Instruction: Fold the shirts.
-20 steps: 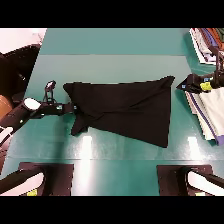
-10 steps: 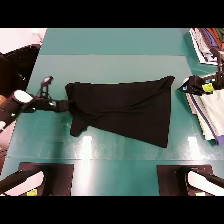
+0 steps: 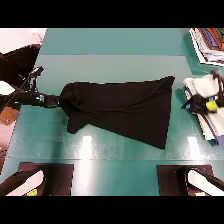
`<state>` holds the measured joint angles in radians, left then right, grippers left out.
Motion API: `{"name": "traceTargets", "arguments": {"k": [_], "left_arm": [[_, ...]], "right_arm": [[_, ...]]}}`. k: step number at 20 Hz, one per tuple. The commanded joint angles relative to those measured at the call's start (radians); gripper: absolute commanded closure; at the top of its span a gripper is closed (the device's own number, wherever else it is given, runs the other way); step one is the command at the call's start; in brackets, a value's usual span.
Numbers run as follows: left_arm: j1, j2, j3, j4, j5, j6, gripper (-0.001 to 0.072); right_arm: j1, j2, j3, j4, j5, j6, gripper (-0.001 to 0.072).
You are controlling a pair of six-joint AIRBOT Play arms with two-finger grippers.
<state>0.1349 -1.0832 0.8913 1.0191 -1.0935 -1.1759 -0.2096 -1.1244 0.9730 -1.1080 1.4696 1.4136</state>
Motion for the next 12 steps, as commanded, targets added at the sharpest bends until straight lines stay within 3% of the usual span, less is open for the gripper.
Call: {"name": "traceTargets", "arguments": {"k": [1, 2, 4, 7, 12], "left_arm": [[0.003, 0.005, 0.006, -0.003, -0.023, 0.005, 0.0680], [0.003, 0.005, 0.006, -0.006, -0.022, 0.005, 0.0680], [0.003, 0.005, 0.006, -0.009, -0.022, -0.002, 0.0681], [0.003, 0.005, 0.006, -0.009, -0.022, -0.002, 0.0680], [0.003, 0.005, 0.006, -0.009, -0.023, -0.002, 0.0680]], "right_arm": [[-0.082, 0.074, -0.257, -0.009, -0.030, 0.003, 0.0166], [-0.087, 0.090, -0.330, -0.008, -0.043, 0.003, 0.0170], [-0.085, 0.114, -0.449, 0.055, -0.085, 0.002, 0.0268], [-0.036, 0.135, -0.563, 0.140, -0.160, 0.001, 0.0269], [0.144, 0.135, -0.612, 0.146, -0.241, 0.050, 0.0269]]}}
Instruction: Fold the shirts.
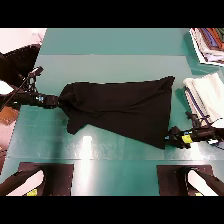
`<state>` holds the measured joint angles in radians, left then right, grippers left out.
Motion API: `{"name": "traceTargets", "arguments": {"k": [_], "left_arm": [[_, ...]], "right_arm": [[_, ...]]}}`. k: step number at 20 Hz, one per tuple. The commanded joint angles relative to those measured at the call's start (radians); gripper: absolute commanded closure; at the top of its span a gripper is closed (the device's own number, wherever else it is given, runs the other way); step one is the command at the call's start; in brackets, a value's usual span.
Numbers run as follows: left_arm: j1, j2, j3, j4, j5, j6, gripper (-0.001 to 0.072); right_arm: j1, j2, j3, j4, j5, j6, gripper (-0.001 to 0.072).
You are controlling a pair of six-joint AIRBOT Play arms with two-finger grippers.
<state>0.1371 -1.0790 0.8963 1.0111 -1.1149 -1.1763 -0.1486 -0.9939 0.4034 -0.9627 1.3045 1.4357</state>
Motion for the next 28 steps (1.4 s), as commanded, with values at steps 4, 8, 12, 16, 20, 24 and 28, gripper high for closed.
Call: {"name": "traceTargets", "arguments": {"k": [4, 8, 12, 16, 20, 24, 28], "left_arm": [[0.001, 0.002, 0.002, -0.001, -0.011, -0.002, 0.0681], [0.001, 0.074, 0.045, 0.001, -0.024, -0.040, 0.0681], [0.001, 0.203, 0.274, 0.002, -0.048, -0.055, 0.0681], [0.001, 0.247, 0.646, 0.001, -0.061, -0.117, 0.0681], [0.001, 0.247, 1.002, 0.002, -0.062, -0.192, 0.0681], [0.001, 0.247, 1.234, 0.003, -0.064, -0.266, 0.0682], [0.001, 0.247, 1.310, -0.009, -0.072, -0.294, 0.0682]], "right_arm": [[0.169, 0.005, -0.041, 0.002, -0.083, 0.036, 0.0543], [0.216, 0.047, 0.076, 0.000, -0.083, 0.025, 0.0694], [0.153, 0.187, 0.405, -0.008, -0.090, 0.025, 0.0694], [0.022, 0.257, 0.836, -0.007, -0.097, -0.019, 0.0694], [-0.115, 0.222, 1.246, -0.007, -0.007, -0.032, 0.0694], [-0.234, 0.137, 1.573, -0.006, 0.111, -0.031, 0.0694], [-0.290, 0.076, 1.744, -0.006, 0.149, -0.031, 0.0695]]}}
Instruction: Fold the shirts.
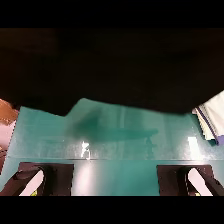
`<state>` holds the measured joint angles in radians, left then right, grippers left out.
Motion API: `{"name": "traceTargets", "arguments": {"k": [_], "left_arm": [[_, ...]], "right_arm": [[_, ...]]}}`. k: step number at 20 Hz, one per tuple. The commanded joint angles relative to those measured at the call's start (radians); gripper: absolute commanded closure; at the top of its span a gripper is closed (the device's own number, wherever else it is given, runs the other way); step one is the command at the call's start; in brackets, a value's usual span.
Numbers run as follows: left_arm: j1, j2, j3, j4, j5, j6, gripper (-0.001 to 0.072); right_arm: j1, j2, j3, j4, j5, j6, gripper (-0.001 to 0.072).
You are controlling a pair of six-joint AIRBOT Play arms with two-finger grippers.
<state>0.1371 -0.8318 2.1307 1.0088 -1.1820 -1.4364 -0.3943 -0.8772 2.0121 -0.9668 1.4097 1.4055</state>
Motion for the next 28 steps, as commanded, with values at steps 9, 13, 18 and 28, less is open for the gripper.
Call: {"name": "traceTargets", "arguments": {"k": [9, 13, 18, 28], "left_arm": [[0.001, -0.160, -0.465, 0.021, -0.132, -0.021, 0.0682], [-0.002, -0.428, -0.587, 0.024, -0.130, 0.004, 0.0682], [-0.038, -0.749, -0.579, 0.006, 0.102, 0.072, 0.0682], [-0.041, -0.829, -0.527, 0.063, 0.058, 0.084, 0.0682]], "right_arm": [[0.195, -0.235, -0.266, -0.126, 0.085, 0.030, 0.0696], [0.334, -0.482, -0.383, -0.241, 0.082, 0.047, 0.0695], [0.362, -0.804, -0.258, -0.236, -0.048, 0.047, 0.0696], [0.370, -0.908, -0.112, -0.268, -0.023, 0.042, 0.0696]]}}
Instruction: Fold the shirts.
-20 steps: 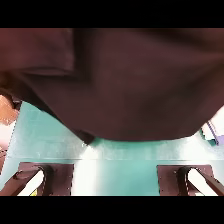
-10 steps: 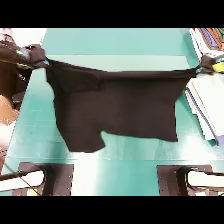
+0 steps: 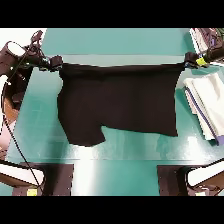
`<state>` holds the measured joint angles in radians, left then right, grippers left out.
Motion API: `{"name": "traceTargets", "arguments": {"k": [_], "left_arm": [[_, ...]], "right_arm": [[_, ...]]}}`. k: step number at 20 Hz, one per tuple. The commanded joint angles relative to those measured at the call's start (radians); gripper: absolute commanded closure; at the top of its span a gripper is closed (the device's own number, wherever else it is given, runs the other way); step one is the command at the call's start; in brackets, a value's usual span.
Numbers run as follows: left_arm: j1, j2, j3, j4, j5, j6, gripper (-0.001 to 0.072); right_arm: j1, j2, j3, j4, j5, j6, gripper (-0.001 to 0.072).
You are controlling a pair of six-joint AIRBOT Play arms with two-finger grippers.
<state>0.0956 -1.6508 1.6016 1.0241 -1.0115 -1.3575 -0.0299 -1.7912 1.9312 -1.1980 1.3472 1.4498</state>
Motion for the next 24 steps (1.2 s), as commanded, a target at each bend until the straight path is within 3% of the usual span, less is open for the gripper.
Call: {"name": "traceTargets", "arguments": {"k": [1, 9, 10, 11, 12, 18, 22, 24], "left_arm": [[-0.003, -0.010, -0.008, 0.081, -0.154, 0.005, 0.0682], [-0.002, -0.010, -0.234, 0.133, -0.171, -0.005, 0.0670], [-0.002, -0.010, -0.237, 0.134, -0.180, -0.005, 0.0413], [-0.002, -0.009, -0.234, 0.130, -0.196, -0.008, 0.0194], [0.001, -0.004, -0.229, 0.135, -0.224, -0.028, 0.0191], [0.088, 0.238, -0.359, 0.320, -0.289, -0.033, 0.0190], [0.125, 0.472, -0.667, 0.265, -0.285, -0.034, 0.0189], [0.125, 0.558, -0.811, 0.168, -0.273, -0.033, 0.0190]], "right_arm": [[0.014, 0.026, -0.085, -0.055, 0.038, -0.003, 0.0696], [0.060, 0.150, -0.479, -0.043, -0.096, 0.013, 0.0690], [0.052, 0.150, -0.483, -0.020, -0.081, 0.012, 0.0587], [0.042, 0.150, -0.482, 0.001, -0.063, 0.012, 0.0360], [0.031, 0.161, -0.482, 0.027, -0.043, 0.012, 0.0314], [-0.050, 0.385, -0.591, 0.048, -0.001, 0.007, 0.0315], [-0.071, 0.556, -0.758, 0.048, -0.035, -0.004, 0.0317], [-0.071, 0.611, -0.821, 0.056, -0.078, -0.004, 0.0317]]}}
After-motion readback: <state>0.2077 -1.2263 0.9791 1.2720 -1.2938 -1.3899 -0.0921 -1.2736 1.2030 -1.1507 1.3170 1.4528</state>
